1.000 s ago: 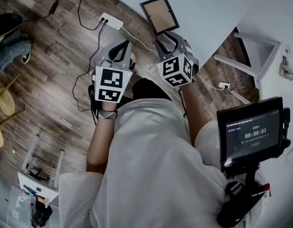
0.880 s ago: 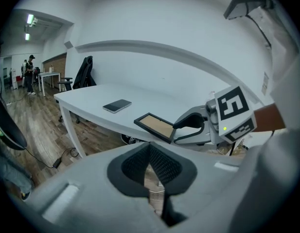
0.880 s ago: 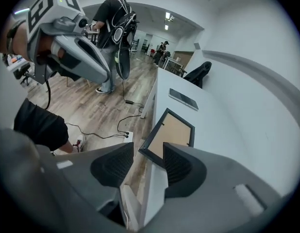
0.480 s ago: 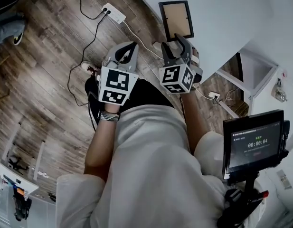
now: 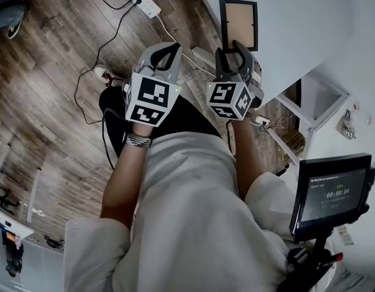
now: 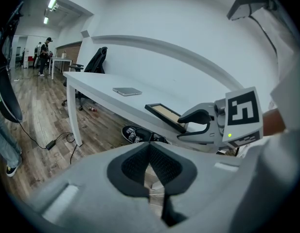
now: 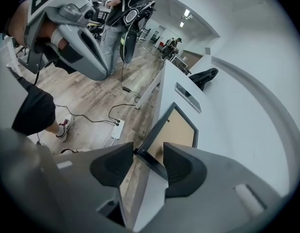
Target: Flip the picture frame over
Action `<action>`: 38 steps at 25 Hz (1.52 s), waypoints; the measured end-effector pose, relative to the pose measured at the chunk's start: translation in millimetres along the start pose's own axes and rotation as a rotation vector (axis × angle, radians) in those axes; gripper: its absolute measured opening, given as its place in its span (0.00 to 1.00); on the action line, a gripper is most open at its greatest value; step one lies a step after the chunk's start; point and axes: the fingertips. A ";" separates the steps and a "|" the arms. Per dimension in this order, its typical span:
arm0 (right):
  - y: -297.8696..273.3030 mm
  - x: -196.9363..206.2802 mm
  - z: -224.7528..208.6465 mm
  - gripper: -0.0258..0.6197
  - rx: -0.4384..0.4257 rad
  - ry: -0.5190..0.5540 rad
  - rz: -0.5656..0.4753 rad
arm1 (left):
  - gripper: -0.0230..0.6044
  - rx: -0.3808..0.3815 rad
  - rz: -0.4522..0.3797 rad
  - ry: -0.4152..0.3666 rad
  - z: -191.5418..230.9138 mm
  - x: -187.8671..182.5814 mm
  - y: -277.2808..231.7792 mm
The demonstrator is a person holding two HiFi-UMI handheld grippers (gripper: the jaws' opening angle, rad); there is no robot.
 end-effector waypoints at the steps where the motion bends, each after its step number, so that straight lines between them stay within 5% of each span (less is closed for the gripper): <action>1: -1.1 -0.1 0.4 0.34 -0.003 0.008 0.007 | 0.04 0.007 0.001 0.001 -0.5 0.7 -2.1; 9: -0.6 -7.1 -0.9 0.30 -0.032 -0.018 0.016 | 0.04 0.061 -0.018 0.034 -9.2 1.2 -18.9; 22: 29.3 -32.2 -17.9 0.23 -0.078 -0.274 -0.070 | 0.04 0.105 -0.118 0.043 -8.8 -15.8 -20.8; 28: 39.7 -34.1 -34.0 0.23 -0.129 -0.472 -0.120 | 0.04 0.166 -0.182 0.044 -25.9 -24.1 -31.3; 38: 58.0 -40.0 -67.7 0.22 -0.160 -0.972 -0.376 | 0.04 0.174 -0.199 0.055 -26.8 -32.9 -34.3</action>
Point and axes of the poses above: the fingertips, and each gripper's own axes: y backward along the fingers, z to its left, x out of its underside, and after that the axes turned 1 degree about x, right-handed
